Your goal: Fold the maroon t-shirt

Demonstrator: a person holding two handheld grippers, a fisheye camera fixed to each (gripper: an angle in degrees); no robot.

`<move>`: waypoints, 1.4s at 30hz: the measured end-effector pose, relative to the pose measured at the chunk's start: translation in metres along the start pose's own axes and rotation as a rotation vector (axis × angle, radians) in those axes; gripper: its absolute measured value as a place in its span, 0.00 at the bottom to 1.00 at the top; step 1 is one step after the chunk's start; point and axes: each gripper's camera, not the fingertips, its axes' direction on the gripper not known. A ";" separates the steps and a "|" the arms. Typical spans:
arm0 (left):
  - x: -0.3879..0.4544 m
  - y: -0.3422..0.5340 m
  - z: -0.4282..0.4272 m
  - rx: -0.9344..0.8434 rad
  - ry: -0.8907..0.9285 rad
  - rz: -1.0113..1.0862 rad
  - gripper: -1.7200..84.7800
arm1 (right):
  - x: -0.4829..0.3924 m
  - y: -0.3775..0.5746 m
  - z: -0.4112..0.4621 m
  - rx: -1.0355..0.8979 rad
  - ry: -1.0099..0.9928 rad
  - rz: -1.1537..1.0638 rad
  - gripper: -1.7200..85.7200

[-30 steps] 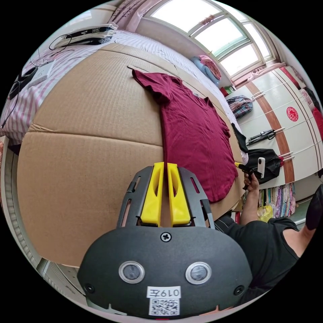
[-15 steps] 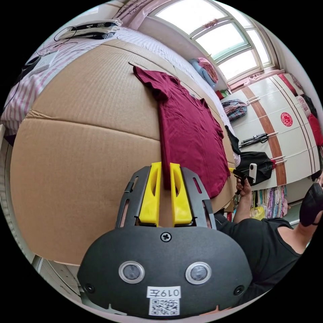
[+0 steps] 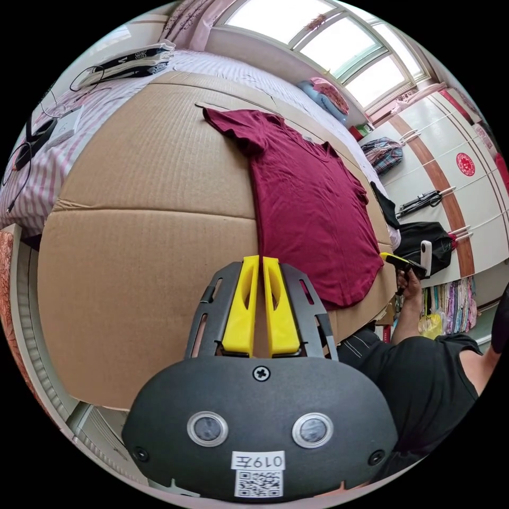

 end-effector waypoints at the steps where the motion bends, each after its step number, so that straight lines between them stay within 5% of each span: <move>1: -0.004 -0.001 -0.002 0.002 0.011 -0.005 0.03 | 0.004 0.003 0.001 0.009 -0.014 0.008 0.04; 10: -0.049 -0.014 -0.034 0.029 0.134 -0.057 0.03 | 0.042 0.036 0.009 0.089 -0.186 0.083 0.10; 20: -0.034 -0.047 -0.074 0.006 -0.009 0.020 0.03 | 0.036 0.058 0.039 0.062 -0.010 0.027 0.02; 31: -0.012 -0.076 -0.135 0.035 -0.057 0.069 0.04 | 0.041 0.106 0.064 0.129 0.006 -0.050 0.06; 38: 0.109 -0.052 -0.204 0.279 -0.168 0.449 0.04 | -0.048 0.172 0.077 0.277 0.092 -0.425 0.08; 42: 0.232 -0.038 -0.176 0.181 -0.056 0.796 0.03 | -0.120 0.197 0.136 0.237 0.061 -0.669 0.08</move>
